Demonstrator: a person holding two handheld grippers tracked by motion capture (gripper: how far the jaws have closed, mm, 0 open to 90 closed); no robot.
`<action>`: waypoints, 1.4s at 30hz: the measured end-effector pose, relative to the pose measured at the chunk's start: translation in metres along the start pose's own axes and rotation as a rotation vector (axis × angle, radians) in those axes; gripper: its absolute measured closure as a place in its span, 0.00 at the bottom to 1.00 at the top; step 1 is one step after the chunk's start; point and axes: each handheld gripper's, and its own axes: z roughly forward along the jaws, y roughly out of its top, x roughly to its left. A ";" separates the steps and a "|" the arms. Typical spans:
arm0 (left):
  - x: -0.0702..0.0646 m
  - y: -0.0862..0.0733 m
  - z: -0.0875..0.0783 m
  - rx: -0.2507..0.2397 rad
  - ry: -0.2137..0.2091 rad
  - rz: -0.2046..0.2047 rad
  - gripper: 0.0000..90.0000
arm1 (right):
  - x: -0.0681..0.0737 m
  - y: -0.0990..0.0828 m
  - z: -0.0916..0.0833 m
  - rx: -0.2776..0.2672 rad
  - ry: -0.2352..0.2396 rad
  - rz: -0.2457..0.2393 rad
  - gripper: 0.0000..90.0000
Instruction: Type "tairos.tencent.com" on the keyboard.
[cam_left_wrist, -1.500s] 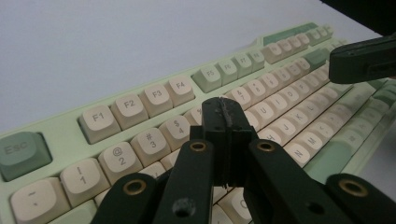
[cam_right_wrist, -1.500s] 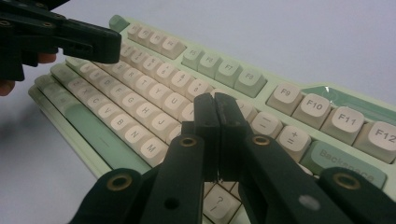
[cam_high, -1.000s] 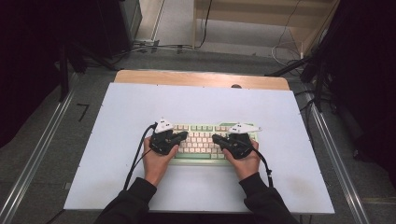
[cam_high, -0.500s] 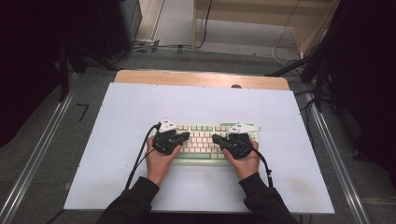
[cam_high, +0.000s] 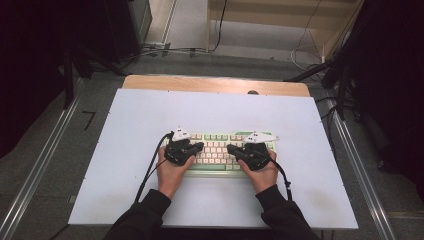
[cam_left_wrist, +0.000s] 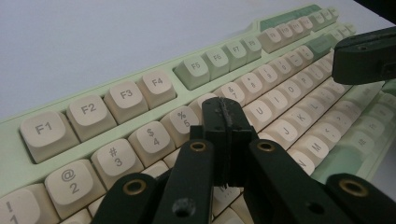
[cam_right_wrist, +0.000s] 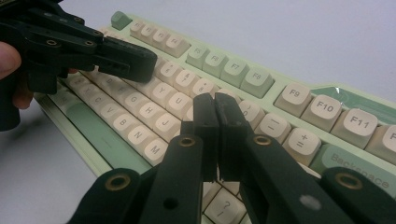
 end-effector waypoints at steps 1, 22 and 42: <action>0.000 0.000 0.000 0.005 -0.002 -0.001 1.00 | 0.000 0.000 0.000 0.001 0.000 -0.001 0.96; 0.000 0.004 -0.009 -0.017 -0.036 -0.013 1.00 | 0.000 0.000 -0.001 -0.001 -0.003 0.001 0.96; 0.011 0.001 -0.036 -0.042 -0.026 -0.026 1.00 | 0.001 0.000 -0.001 -0.001 -0.004 -0.001 0.96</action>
